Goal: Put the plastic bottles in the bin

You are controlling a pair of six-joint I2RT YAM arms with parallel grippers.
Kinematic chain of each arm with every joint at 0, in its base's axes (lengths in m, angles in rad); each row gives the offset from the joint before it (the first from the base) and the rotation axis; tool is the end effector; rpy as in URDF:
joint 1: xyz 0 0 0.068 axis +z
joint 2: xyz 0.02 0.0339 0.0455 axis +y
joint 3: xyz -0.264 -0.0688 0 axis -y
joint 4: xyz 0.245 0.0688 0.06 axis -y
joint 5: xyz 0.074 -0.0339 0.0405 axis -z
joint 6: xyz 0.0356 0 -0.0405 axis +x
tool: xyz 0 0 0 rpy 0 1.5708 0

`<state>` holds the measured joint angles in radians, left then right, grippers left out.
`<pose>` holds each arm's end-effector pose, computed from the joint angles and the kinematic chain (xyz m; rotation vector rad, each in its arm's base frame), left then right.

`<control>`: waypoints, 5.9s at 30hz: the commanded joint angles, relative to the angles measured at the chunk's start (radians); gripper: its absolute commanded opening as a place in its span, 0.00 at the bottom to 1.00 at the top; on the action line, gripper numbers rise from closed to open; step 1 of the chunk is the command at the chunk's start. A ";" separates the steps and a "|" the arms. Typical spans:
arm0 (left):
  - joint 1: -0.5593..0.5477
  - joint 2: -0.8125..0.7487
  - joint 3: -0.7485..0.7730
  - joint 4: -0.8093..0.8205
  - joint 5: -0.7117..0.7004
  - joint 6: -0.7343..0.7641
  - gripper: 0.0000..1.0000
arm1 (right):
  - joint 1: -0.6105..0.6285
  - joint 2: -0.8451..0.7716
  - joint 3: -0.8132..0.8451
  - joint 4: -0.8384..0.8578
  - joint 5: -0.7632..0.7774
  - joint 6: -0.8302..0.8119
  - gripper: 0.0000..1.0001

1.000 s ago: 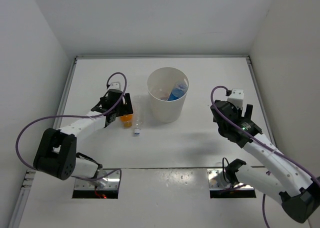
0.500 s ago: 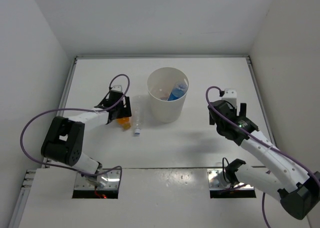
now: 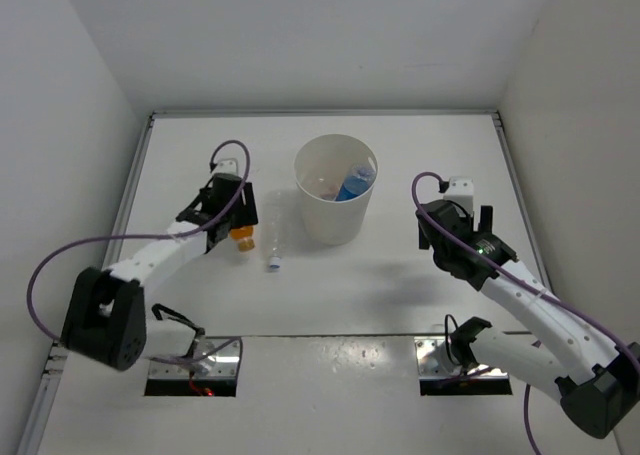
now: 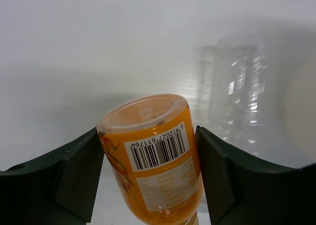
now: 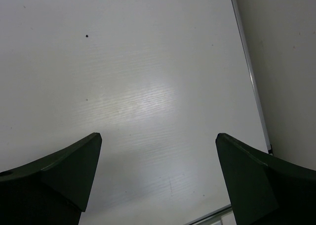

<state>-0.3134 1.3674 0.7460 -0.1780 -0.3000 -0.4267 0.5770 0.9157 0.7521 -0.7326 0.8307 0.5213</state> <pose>0.2659 -0.0751 0.2008 -0.2736 2.3092 -0.0138 0.1584 0.0717 0.2656 0.2698 2.1365 -0.4110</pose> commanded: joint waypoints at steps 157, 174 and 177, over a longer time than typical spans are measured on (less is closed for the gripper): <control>-0.530 0.072 0.518 0.469 -0.365 0.239 1.00 | -0.006 -0.080 0.013 0.056 -0.099 -0.050 1.00; -0.510 -0.758 -0.184 0.084 -0.554 0.103 1.00 | -0.006 -0.060 0.013 0.056 -0.090 -0.050 1.00; -0.544 -0.803 -0.282 0.078 -0.641 0.079 1.00 | -0.006 -0.060 0.013 0.056 -0.090 -0.050 1.00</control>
<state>-0.8318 0.5873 0.5301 -0.0696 -0.8703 -0.3199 0.5762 0.8539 0.7521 -0.7033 0.7288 0.4778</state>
